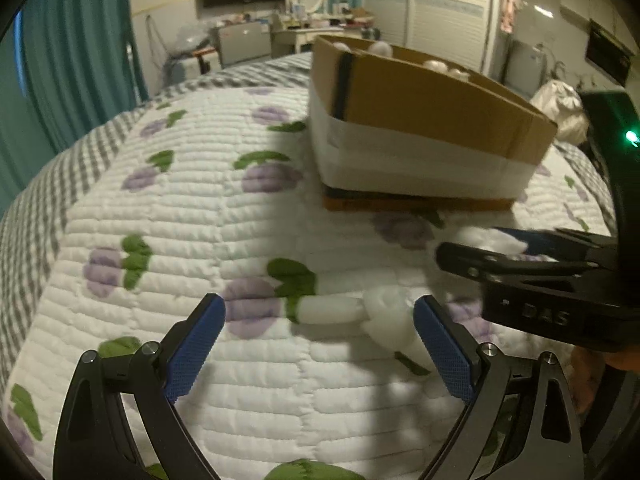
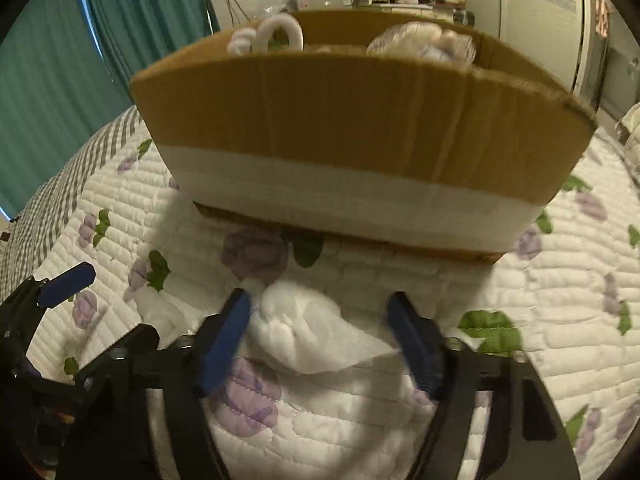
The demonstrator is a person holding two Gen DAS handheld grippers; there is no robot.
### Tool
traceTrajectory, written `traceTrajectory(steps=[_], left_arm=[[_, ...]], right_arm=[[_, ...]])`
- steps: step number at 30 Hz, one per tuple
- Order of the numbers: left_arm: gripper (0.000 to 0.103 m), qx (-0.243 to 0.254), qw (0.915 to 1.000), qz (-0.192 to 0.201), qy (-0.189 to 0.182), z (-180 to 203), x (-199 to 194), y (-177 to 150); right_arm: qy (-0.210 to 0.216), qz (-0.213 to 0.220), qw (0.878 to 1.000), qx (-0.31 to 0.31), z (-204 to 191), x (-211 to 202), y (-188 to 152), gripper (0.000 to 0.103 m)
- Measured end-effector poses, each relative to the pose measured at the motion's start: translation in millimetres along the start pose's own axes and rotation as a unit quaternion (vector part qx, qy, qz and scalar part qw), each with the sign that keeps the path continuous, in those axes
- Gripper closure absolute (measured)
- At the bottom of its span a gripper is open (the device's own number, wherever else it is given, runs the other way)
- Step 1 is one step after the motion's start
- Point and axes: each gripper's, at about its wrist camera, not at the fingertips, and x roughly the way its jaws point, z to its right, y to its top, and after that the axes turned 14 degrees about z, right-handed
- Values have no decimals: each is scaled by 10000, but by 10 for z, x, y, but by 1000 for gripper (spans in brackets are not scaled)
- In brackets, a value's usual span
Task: Organize soft objects
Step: 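Grasp the white hair tie with the left tool while the right tool grasps the fuzzy white tie, then lower both held ties into the box and open both tools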
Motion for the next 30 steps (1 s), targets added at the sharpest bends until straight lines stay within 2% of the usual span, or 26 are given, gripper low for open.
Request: traceTrajectory(steps=[1,3,4,8,9,10,14,16,17,19,21,25,30], left_arm=[[7,56,10000,-31,-59,34,20,-7],[7,201,9996,-91,-188,130,67,-30],[7,276,9993,-124,-233,175,88,-47],[7,532,9975,-360,-283,293,244,-104],[10,500,9975,-392,-305,283,272,-106],[17,423,9975,-410,-378,261,292,-102],[28,200,9975,-397,-544,179,276,-99],[48,153,9977,-376,-550,162,233,-99],[51,64,9975,-383,-585,140,213,-98],[67,-83,9973,-362,-630,115,164,-102],[75,-146,9972,-350,-640,97,111,-110],[82,-108,9975,-334,-618,123,-28,-105],[83,-95,9983,-213,-527,189,-271,-86]], right_arm=[[28,-12,10000,5,2,7,-8,43],[126,6,9999,52,17,7,-20,63],[181,33,9998,94,30,-4,-21,65],[273,146,9992,249,82,-73,-35,67],[269,169,9991,283,94,-90,-34,67],[269,184,9990,305,106,-109,-38,67],[270,216,9989,308,134,-176,-56,67],[266,227,9989,316,145,-211,-63,67],[249,225,9989,313,148,-236,-70,67],[236,245,9989,309,139,-285,-83,67],[242,271,9989,309,129,-350,-97,67],[214,341,9988,292,121,-517,-128,67],[188,450,9984,277,69,-798,-171,67]])
